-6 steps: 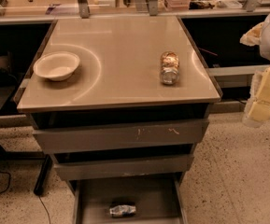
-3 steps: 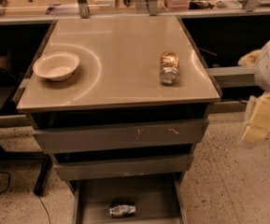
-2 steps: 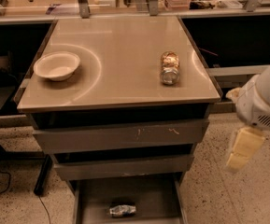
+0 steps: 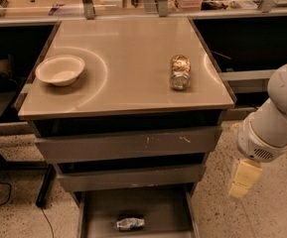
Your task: Pick redbull can from bottom drawer and place on counter
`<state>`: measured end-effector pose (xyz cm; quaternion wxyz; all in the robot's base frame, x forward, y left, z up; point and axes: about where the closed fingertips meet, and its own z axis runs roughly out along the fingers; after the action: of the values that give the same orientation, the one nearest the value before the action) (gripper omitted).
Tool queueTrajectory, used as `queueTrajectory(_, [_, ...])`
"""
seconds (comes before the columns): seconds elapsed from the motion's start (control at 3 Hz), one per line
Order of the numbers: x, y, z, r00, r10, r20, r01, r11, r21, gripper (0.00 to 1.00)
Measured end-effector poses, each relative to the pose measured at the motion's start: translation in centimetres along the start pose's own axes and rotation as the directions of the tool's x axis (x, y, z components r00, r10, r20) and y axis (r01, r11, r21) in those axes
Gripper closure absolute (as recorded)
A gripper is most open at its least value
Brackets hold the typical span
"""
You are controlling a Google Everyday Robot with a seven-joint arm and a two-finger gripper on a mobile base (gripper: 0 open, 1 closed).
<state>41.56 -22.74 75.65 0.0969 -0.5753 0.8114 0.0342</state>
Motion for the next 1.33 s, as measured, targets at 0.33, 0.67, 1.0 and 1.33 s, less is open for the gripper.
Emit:
queueTrajectory(0.33, [0.0, 1.7, 4.4, 0.997, 0.014, 0.076, -0.008, 0.9969, -0.078, 0.0])
queueTrajectory(0.67, [-1.2, 3.6, 12.2, 0.986, 0.005, 0.166, 0.026, 0.9834, -0.179, 0.0])
queueTrajectory(1.0, [-1.7, 5.1, 20.0, 0.975, 0.021, 0.22, 0.043, 0.9582, -0.283, 0.0])
queueTrajectory(1.33, [-1.7, 5.1, 20.0, 0.975, 0.021, 0.22, 0.043, 0.9582, -0.283, 0.0])
